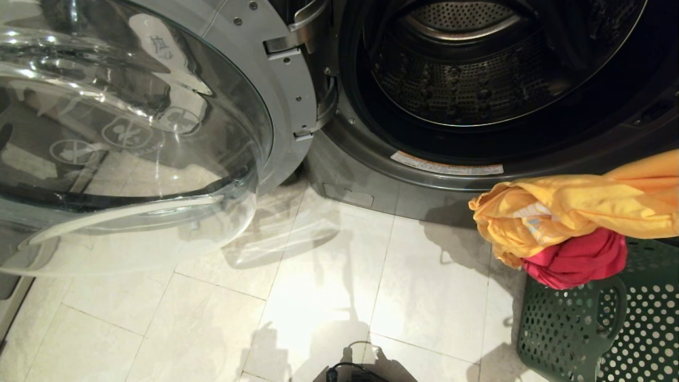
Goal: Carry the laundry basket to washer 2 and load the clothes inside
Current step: Place the clothes into the washing machine
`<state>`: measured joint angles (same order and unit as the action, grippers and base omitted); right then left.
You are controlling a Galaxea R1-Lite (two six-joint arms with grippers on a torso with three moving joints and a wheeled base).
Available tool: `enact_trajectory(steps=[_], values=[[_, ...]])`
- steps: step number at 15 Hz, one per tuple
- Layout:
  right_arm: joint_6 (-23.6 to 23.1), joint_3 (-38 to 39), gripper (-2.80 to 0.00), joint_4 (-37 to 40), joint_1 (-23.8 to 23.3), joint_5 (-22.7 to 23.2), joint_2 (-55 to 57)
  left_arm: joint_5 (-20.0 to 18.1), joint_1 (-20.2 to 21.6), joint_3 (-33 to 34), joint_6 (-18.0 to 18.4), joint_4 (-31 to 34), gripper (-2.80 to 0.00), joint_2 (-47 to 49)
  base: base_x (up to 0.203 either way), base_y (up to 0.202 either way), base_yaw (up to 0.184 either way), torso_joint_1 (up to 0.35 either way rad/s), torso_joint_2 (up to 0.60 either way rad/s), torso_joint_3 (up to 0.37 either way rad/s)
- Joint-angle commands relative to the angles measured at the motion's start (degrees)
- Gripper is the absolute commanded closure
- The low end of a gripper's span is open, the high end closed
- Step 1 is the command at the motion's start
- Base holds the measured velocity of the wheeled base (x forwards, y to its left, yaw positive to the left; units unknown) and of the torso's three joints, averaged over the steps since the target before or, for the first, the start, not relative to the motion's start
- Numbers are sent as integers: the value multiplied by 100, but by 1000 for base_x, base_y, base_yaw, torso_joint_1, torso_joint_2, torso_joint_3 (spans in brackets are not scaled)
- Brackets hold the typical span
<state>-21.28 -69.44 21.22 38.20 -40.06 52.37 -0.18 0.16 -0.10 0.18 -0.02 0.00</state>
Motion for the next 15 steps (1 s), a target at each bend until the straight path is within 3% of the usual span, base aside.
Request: enact_trajectory(steps=[1, 7, 15], values=[[-146, -41, 0, 63, -14, -37, -202, 1, 2, 1, -1, 2, 0, 9, 0, 0, 0, 0, 0, 0], [-263, -35, 0, 66, -14, -46, -218, 1, 2, 1, -1, 2, 0, 9, 1, 1, -13, -1, 0, 0], [-263, -61, 0, 66, -14, -46, -192, 1, 2, 1, 6, 11, 0, 9, 1, 8, -167, 4, 4, 3]])
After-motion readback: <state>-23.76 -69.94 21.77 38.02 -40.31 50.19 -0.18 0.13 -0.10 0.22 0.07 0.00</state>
